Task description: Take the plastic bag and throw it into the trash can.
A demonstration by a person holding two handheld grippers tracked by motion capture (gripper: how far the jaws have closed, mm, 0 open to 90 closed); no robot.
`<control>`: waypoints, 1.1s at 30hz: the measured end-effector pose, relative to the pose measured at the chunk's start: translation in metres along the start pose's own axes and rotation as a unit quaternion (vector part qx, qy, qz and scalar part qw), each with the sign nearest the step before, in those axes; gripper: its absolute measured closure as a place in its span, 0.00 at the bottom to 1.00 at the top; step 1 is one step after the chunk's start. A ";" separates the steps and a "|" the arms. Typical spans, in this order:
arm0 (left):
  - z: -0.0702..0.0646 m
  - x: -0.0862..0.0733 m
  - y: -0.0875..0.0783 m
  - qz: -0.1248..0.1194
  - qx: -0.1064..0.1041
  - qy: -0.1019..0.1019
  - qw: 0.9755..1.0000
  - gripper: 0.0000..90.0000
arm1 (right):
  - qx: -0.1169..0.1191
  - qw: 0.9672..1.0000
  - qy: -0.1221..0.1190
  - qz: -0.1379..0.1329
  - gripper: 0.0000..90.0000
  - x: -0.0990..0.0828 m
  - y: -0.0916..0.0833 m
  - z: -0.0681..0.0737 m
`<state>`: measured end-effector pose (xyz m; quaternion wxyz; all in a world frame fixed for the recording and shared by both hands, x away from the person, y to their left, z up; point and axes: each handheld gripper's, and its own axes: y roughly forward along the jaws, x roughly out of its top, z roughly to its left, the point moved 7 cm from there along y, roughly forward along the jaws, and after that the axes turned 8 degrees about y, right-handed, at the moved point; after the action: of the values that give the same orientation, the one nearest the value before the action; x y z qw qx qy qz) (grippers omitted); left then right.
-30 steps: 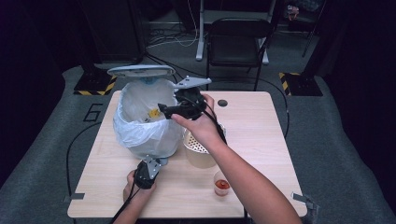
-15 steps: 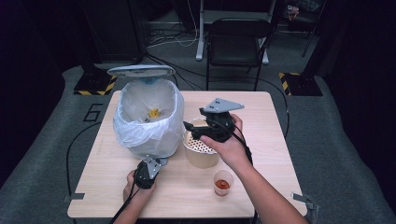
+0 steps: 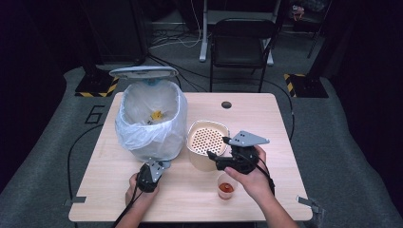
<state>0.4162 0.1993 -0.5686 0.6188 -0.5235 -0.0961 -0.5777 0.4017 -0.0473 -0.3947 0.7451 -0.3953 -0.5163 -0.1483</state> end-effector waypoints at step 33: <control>0.000 0.000 0.000 0.000 0.001 0.001 1.000 1.00 | -0.013 0.997 -0.005 0.082 0.16 -0.123 0.007 -0.004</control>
<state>0.4164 0.1996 -0.5684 0.6196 -0.5221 -0.0961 -0.5782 0.3569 -0.0693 -0.5070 0.7467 -0.4468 -0.4842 -0.0916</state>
